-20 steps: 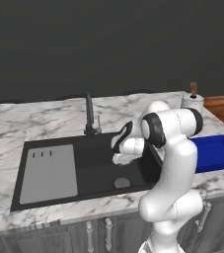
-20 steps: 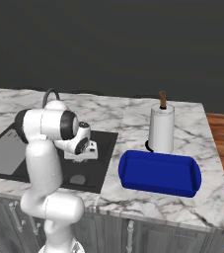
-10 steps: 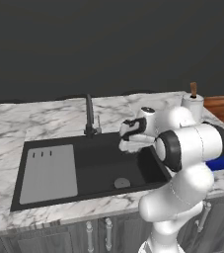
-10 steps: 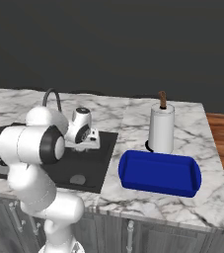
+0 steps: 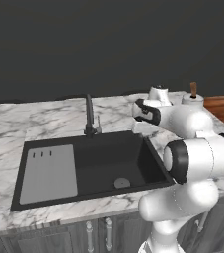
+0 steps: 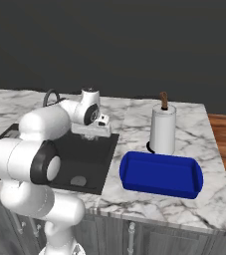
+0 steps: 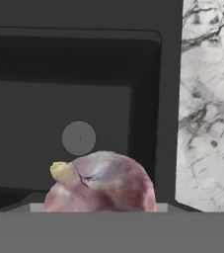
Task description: Pick up all produce items and place them in the sink. Turn on the sink faucet to wash them. Then turn the sink off and put them in the tray.
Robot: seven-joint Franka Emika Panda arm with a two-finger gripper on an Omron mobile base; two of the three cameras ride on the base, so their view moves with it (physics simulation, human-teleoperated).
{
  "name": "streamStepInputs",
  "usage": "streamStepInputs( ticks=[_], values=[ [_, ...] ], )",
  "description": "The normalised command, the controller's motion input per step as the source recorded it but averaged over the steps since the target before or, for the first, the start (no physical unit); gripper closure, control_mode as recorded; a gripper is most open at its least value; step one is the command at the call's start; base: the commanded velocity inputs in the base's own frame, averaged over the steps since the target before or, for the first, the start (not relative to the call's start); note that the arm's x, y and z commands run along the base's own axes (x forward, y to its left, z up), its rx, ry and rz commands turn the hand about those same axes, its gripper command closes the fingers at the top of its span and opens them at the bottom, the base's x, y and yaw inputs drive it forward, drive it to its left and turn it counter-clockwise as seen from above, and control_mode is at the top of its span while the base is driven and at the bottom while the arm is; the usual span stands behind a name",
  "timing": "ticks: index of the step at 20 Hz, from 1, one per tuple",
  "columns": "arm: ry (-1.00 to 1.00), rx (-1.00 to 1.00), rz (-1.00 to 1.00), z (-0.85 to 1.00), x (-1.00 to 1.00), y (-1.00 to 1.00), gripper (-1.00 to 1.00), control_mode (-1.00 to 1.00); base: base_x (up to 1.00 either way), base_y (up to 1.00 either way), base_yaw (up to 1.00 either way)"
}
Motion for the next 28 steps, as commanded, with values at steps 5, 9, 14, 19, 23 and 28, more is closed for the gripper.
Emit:
streamStepInputs(
  ticks=[5,9,14,19,23,28],
  values=[
    [0.14,-0.10,-0.14,0.53,-0.02,-0.82,1.00,-1.00,0.00,0.00,0.00],
    [0.09,-0.08,-0.13,0.17,-0.14,-0.96,1.00,-1.00,0.00,0.00,0.00],
    [0.01,0.00,-0.13,-0.05,-0.67,-0.99,1.00,-1.00,0.00,0.00,0.00],
    [0.00,0.00,-0.11,-0.07,-0.87,-0.63,1.00,-1.00,0.00,0.00,0.00],
    [0.00,0.00,-0.05,-0.08,-0.01,-0.29,1.00,-1.00,0.00,0.00,0.00],
    [0.02,0.00,-0.01,-0.29,0.22,-0.34,1.00,-1.00,0.00,0.00,0.00]
  ],
)
